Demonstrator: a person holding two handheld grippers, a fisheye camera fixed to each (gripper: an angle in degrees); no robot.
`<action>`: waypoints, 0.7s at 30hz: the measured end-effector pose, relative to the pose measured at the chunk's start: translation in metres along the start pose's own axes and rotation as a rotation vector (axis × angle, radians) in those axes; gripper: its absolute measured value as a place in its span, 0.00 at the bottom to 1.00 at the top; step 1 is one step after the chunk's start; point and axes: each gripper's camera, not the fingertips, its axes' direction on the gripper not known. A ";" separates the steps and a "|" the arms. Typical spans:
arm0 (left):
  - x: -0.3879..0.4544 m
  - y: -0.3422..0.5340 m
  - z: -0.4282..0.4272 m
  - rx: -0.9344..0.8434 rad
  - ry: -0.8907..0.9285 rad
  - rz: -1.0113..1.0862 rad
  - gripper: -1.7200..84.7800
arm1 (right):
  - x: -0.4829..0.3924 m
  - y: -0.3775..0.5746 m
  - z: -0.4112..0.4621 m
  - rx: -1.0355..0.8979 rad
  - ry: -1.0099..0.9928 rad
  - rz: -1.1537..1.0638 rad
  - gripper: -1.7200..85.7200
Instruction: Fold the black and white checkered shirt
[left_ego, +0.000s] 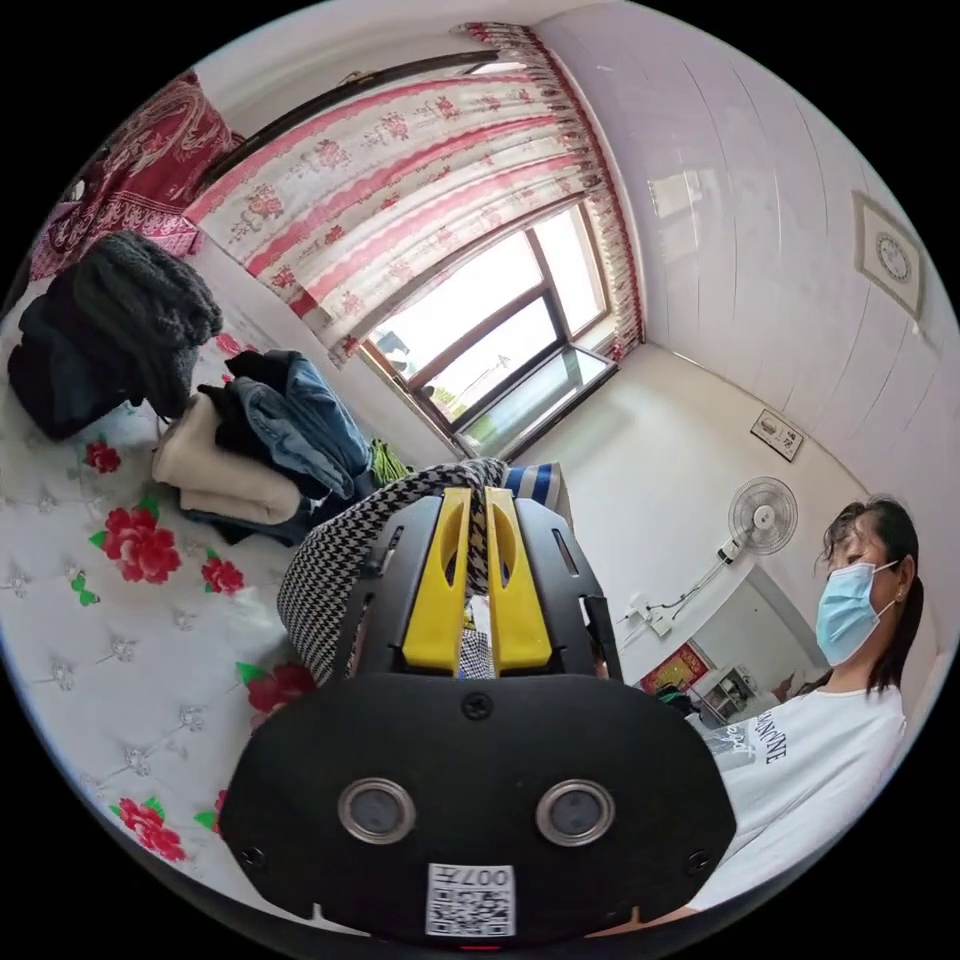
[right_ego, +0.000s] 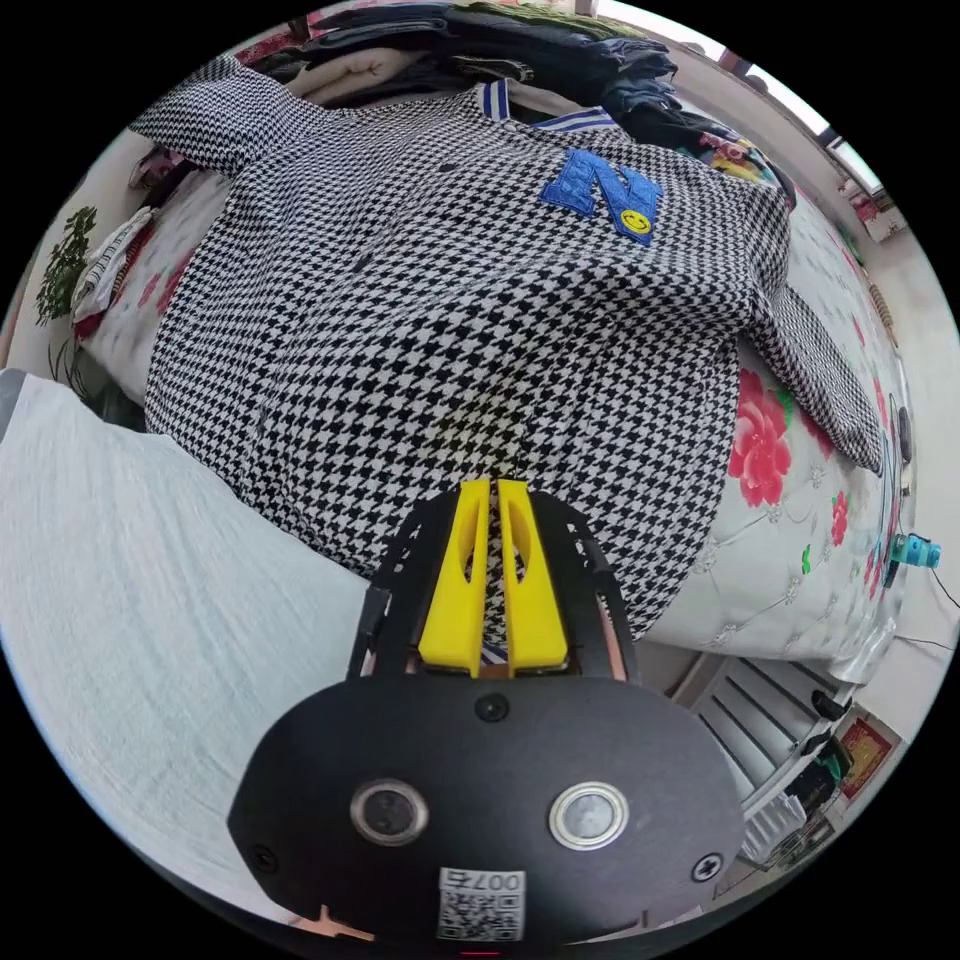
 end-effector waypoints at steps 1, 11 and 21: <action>0.008 0.000 0.013 -0.021 0.006 0.014 0.03 | 0.002 0.002 -0.002 -0.002 -0.002 0.006 0.02; 0.082 0.154 0.309 -0.589 0.123 0.130 0.14 | 0.089 0.046 -0.063 0.185 -0.222 0.255 0.03; -0.003 0.227 0.254 -0.690 -0.457 0.047 0.12 | 0.222 0.065 -0.129 0.509 -0.339 0.449 0.10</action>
